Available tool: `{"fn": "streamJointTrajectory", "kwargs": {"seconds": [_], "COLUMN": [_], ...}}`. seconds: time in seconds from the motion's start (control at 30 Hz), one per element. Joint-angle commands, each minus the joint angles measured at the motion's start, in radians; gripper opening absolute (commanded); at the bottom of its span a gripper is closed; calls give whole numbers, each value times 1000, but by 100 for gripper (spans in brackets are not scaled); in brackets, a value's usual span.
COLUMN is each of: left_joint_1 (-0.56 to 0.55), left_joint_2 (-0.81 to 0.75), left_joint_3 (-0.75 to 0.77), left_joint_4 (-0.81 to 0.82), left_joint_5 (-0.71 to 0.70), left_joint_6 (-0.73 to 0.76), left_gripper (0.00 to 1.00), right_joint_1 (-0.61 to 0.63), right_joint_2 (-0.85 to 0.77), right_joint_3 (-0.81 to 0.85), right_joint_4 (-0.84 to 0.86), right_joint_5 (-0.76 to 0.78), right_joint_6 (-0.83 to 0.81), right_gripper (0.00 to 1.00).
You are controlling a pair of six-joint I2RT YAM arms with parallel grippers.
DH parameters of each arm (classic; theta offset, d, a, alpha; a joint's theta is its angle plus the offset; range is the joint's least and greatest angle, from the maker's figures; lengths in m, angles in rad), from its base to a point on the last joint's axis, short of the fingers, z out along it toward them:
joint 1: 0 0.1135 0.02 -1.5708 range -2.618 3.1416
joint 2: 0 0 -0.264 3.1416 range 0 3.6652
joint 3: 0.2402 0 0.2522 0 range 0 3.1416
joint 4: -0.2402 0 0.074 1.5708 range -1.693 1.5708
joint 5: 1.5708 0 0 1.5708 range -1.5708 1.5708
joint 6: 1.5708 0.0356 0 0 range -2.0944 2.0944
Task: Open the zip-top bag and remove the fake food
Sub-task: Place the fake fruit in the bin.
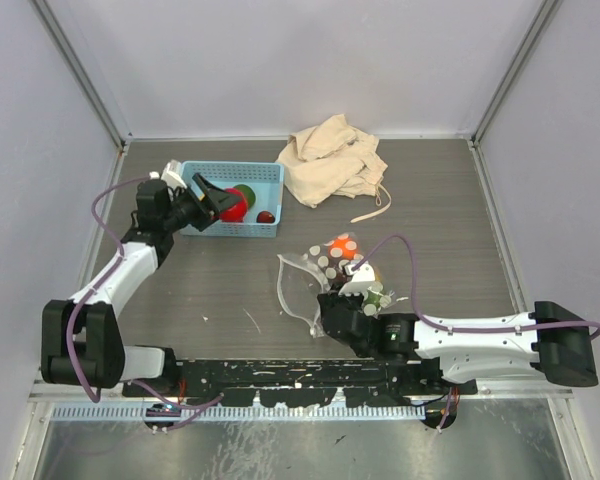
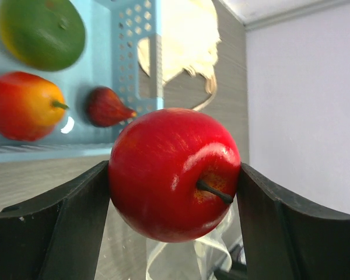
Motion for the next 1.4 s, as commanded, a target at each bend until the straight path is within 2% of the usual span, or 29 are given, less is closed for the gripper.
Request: {"fn": "streamJointTrajectory", "kwargs": {"seconds": [0.0,0.27,0.4,0.77,0.97,1.1,1.2,1.37], "left_joint_1": [6,6,6,6,6,9,26,75], "left_joint_2": [25,102,164,330,341,298,232,146], "left_joint_3": [129,254,317,459,497,454,355,163], "left_joint_4": [-198,-332,-363,-418,-453,-416,-310,-76], "left_joint_5": [-175,-425,-472,-519,-536,-525,-461,-227], "left_joint_6": [107,148,144,156,177,183,145,64], "left_gripper": [47,49,56,100,98,98,98,98], "right_joint_1": [-11,-21,-23,-29,-30,-33,-35,-38], "right_joint_2": [-21,-4,3,11,15,6,-7,-20], "right_joint_3": [-6,-6,-4,2,4,1,-2,-6], "right_joint_4": [55,83,90,91,93,96,99,103], "right_joint_5": [10,-12,-18,-25,-31,-32,-34,-41], "right_joint_6": [-12,-29,-32,-41,-44,-51,-58,-75], "right_gripper": [1,1,1,1,1,1,1,1]}}
